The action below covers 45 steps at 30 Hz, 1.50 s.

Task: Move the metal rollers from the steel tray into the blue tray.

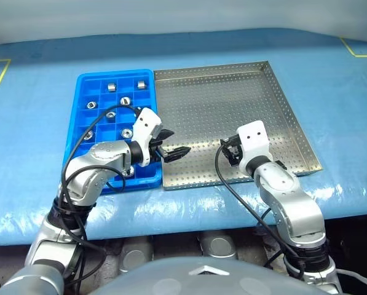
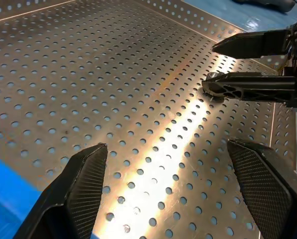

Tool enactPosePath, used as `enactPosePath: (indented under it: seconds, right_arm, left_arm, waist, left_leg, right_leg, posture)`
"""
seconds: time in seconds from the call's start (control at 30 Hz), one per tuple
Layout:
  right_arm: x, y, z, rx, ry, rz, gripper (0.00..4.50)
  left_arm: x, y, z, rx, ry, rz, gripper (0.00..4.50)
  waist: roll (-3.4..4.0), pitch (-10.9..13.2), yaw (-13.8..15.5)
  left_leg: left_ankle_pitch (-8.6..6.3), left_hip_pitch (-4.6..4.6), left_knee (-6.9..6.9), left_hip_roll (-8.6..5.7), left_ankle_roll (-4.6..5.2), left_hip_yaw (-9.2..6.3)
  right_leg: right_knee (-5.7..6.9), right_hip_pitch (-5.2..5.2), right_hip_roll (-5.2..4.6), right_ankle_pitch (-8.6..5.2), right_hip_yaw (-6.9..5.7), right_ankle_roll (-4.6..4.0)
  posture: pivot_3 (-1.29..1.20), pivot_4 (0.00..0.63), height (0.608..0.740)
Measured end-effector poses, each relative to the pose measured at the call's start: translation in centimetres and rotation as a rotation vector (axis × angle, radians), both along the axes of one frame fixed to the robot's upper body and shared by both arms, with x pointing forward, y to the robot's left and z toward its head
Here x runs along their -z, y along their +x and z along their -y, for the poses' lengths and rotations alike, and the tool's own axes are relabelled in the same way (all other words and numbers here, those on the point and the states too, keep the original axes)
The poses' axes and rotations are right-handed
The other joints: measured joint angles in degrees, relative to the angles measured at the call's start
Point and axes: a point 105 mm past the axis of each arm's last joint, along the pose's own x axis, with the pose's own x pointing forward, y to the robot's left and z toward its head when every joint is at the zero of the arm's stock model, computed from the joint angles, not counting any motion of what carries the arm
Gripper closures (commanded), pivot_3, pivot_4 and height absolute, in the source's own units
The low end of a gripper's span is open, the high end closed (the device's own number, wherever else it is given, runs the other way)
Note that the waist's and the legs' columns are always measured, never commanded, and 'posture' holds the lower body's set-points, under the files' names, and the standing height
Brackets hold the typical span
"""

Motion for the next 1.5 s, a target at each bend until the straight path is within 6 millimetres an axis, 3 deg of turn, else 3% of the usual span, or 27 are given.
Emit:
enactPosePath:
  seconds: [0.37,0.5,0.6,0.73,0.83,0.93,1.1,1.2,1.33,1.47,1.5]
  right_arm:
    - [2.3,0.5,2.0,0.101,0.016,-0.052,1.15]
    - [3.0,0.6,1.9,0.102,0.028,-0.072,2.06]
    - [3.2,0.7,1.8,0.104,0.036,-0.069,3.04]
    - [2.9,0.9,1.3,0.106,0.076,-0.059,3.16]
    - [1.3,1.7,-0.9,0.031,0.135,-0.009,3.16]
    - [-2.0,2.1,-5.3,-0.143,0.214,0.086,3.16]
    - [-5.7,0.9,-14.3,-0.518,0.361,0.125,3.16]
    - [-5.2,0.5,-17.2,-0.621,0.379,0.088,3.16]
    - [-2.6,1.2,-17.6,-0.599,0.344,0.009,3.16]
    - [-1.6,1.3,-17.6,-0.594,0.343,-0.027,3.16]
    - [-1.5,1.4,-17.6,-0.593,0.344,-0.031,2.81]
  left_arm:
    - [0.0,-0.1,0.6,0.011,-0.016,0.001,0.32]
    - [0.1,-0.1,0.5,0.002,-0.012,-0.001,0.32]
    - [0.1,0.1,0.2,-0.016,-0.007,0.005,0.32]
    - [-0.1,0.6,-0.7,-0.056,0.001,0.017,0.32]
    - [-0.7,1.4,-2.2,-0.127,-0.007,0.043,0.32]
    - [-1.7,2.9,-5.7,-0.270,0.023,0.093,0.32]
    - [-4.3,4.5,-12.1,-0.500,0.086,0.192,0.32]
    - [-4.9,4.5,-12.9,-0.533,0.085,0.215,0.32]
    - [-4.4,4.1,-12.8,-0.541,0.085,0.205,0.32]
    - [-3.8,3.5,-12.1,-0.535,0.076,0.197,0.32]
    - [-3.9,3.4,-11.9,-0.532,0.073,0.199,0.32]
  waist:
    - [0.01,0.0,-0.1]
    - [0.02,0.0,-0.1]
    - [0.02,0.0,0.1]
    - [0.03,0.0,-0.1]
    - [0.04,0.0,-0.4]
    - [0.04,0.0,-0.5]
    - [0.02,0.0,0.0]
    - [-0.02,0.0,1.2]
    - [-0.03,0.0,2.6]
    - [-0.04,0.0,3.4]
    - [-0.04,0.0,3.5]
  left_leg:
    - [-0.01,0.02,0.02,0.00,0.01,0.03]
    - [-0.01,0.06,0.01,0.02,0.01,0.03]
    - [-0.01,0.11,0.07,0.01,0.01,0.03]
    - [-0.01,0.10,0.06,0.03,0.01,0.04]
    - [-0.01,0.10,0.03,0.07,0.01,0.06]
    - [-0.01,0.13,-0.02,0.18,0.01,0.01]
    - [0.00,0.05,-0.08,0.18,0.01,-0.03]
    - [-0.01,0.01,-0.08,0.06,0.00,-0.06]
    - [-0.03,-0.04,-0.08,-0.02,-0.07,-0.02]
    - [-0.03,-0.03,-0.09,0.05,-0.08,-0.09]
    - [-0.02,-0.02,-0.09,0.06,-0.09,-0.09]
  right_leg:
    - [-0.01,0.01,0.00,0.00,0.03,0.00]
    - [0.00,0.03,0.03,0.01,0.03,0.00]
    - [0.01,0.11,0.02,0.05,0.05,0.06]
    - [0.03,0.06,0.04,0.07,0.07,0.06]
    - [0.07,0.01,0.09,0.09,0.10,0.03]
    - [0.10,-0.01,0.19,0.07,0.04,-0.03]
    - [0.04,-0.06,0.16,0.06,-0.01,-0.08]
    - [-0.10,0.01,0.02,0.20,-0.07,-0.31]
    - [-0.19,0.00,-0.09,0.23,-0.05,-0.35]
    - [-0.12,-0.02,-0.01,0.23,-0.11,-0.36]
    - [-0.09,-0.03,0.00,0.23,-0.12,-0.36]
  posture:
    - [-0.17,0.150,0.740]
    - [-0.16,0.150,0.740]
    - [-0.16,0.150,0.740]
    - [-0.15,0.150,0.740]
    - [-0.15,0.150,0.740]
    - [-0.11,0.150,0.740]
    - [-0.07,0.150,0.740]
    - [-0.05,0.150,0.740]
    - [-0.02,0.150,0.740]
    - [-0.01,0.150,0.740]
    - [-0.01,0.150,0.740]
